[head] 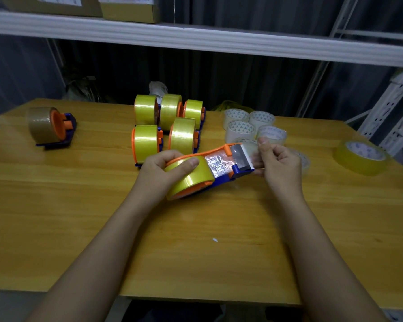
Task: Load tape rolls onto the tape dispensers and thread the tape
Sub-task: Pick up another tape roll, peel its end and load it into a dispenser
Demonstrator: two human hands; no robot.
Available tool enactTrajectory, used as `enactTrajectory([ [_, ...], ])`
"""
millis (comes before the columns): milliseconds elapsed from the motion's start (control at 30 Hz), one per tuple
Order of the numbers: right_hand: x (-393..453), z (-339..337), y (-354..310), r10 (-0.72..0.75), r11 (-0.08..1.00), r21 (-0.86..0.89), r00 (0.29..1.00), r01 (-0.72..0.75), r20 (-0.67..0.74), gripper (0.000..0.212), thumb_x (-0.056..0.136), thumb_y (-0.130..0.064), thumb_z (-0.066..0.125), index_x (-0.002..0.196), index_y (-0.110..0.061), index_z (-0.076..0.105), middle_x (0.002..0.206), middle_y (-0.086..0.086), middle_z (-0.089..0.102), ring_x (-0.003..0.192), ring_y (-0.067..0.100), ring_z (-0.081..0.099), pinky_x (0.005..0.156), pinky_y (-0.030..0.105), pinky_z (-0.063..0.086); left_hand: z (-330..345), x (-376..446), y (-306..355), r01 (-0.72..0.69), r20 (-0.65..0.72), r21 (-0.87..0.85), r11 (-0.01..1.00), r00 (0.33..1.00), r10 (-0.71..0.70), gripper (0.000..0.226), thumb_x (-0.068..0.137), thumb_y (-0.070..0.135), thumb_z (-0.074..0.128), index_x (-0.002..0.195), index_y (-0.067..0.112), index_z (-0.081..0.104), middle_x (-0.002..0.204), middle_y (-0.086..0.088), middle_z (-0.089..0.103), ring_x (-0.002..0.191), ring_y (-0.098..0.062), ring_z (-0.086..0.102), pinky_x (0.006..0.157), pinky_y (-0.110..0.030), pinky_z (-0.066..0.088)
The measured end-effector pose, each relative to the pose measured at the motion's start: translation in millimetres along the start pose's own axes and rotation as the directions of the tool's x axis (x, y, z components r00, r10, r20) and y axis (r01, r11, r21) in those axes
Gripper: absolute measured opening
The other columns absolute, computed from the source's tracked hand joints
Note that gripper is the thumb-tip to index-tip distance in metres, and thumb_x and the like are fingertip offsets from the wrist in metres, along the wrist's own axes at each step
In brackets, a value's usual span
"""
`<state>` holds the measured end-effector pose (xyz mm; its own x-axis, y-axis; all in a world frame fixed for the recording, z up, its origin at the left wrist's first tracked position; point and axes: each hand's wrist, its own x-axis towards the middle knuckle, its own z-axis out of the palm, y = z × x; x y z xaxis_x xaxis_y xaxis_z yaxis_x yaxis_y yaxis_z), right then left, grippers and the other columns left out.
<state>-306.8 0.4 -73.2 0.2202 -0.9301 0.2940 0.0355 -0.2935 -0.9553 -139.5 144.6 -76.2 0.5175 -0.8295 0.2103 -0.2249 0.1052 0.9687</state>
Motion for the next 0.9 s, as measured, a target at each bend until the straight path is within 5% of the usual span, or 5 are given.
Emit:
enactTrajectory([
  [533, -4, 3, -1, 0.042, 0.999, -0.003, 0.999, -0.042, -0.013, 0.026, 0.098, -0.027, 0.052, 0.078, -0.013, 0.06, 0.071, 0.001, 0.065, 0.061, 0.005, 0.064, 0.054, 0.018, 0.054, -2, 0, -2, -0.035, 0.045, -0.051, 0.998, 0.998, 0.038, 0.032, 0.071, 0.054, 0.062, 0.082, 0.024, 0.067, 0.086, -0.002, 0.064, 0.088, -0.03, 0.062, 0.075, -0.049, 0.049],
  [733, -6, 3, -6, 0.061, 0.996, 0.065, 0.997, -0.058, -0.04, 0.027, 0.101, -0.025, 0.047, 0.08, -0.012, 0.059, 0.06, -0.001, 0.069, 0.055, 0.011, 0.067, 0.05, 0.021, 0.054, -4, -1, -2, -0.071, 0.035, -0.067, 0.995, 0.997, 0.074, 0.036, 0.074, 0.049, 0.062, 0.084, 0.015, 0.065, 0.081, 0.0, 0.061, 0.079, -0.02, 0.059, 0.07, -0.041, 0.044],
  [900, -7, 0, -10, 0.067, 0.992, 0.109, 0.997, -0.062, -0.039, 0.03, 0.102, -0.025, 0.046, 0.079, -0.01, 0.057, 0.061, 0.0, 0.069, 0.055, 0.011, 0.068, 0.046, 0.018, 0.051, -3, -1, -1, -0.027, 0.066, -0.132, 0.991, 0.997, 0.036, 0.012, 0.079, 0.034, 0.057, 0.074, 0.03, 0.067, 0.074, 0.009, 0.058, 0.077, -0.014, 0.055, 0.072, -0.039, 0.037],
])
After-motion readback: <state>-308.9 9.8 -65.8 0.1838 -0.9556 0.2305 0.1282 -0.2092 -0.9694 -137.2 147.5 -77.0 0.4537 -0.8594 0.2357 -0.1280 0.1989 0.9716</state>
